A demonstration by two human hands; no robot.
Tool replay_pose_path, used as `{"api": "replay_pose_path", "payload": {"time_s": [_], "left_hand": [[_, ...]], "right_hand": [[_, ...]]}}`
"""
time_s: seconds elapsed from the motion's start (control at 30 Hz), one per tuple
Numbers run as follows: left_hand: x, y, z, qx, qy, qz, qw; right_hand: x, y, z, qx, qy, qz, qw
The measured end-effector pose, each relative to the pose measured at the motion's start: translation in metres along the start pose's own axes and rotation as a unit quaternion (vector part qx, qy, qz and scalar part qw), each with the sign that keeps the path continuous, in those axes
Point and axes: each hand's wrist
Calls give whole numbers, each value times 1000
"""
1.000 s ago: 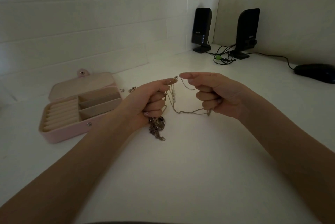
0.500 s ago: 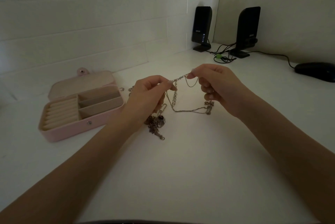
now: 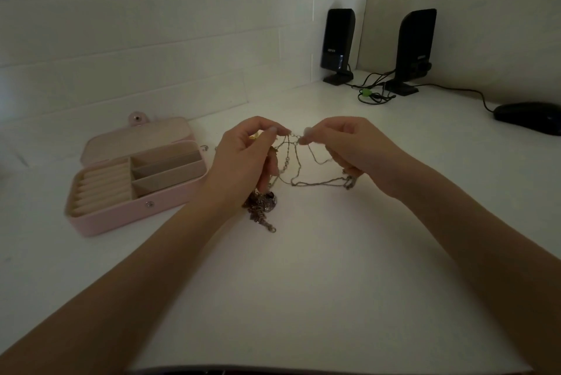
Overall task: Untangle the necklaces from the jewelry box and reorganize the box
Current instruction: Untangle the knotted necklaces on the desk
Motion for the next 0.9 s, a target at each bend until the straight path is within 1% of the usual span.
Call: {"api": "replay_pose_path", "payload": {"time_s": [0.13, 0.23, 0.37, 0.43, 0.47, 0.57, 0.63, 0.7, 0.8, 0.9], "left_hand": [[-3, 1, -1, -1, 8, 33, 999], [-4, 1, -2, 6, 25, 65, 998], [-7, 2, -4, 21, 69, 122, 990], [-7, 2, -3, 12, 69, 134, 988], [-6, 3, -2, 0, 58, 122, 991], [-3, 3, 1, -36, 8, 39, 999], [-1, 2, 1, -51, -6, 7, 999], [1, 1, 1, -52, -7, 3, 999], [1, 0, 1, -26, 5, 18, 999], [0, -1, 2, -33, 7, 33, 999]], "right_hand": [[-1, 2, -3, -4, -45, 4, 999], [0, 1, -4, 14, -64, 2, 998], [1, 1, -2, 48, -66, 24, 996], [1, 2, -1, 55, -63, 44, 996], [0, 2, -1, 54, -62, 53, 995], [-1, 0, -2, 38, -55, 82, 994], [-2, 0, -2, 25, -43, 92, 994], [-3, 1, -2, 11, -35, 93, 995], [-5, 4, -3, -4, -24, 102, 994], [-5, 5, -3, -4, -22, 113, 993]]}}
Point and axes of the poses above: each hand's wrist, its own z-axis towards the middle knuckle, its own y-axis out of the palm, x = y × z, and after that the axes turned 5 degrees about -z, right-handed
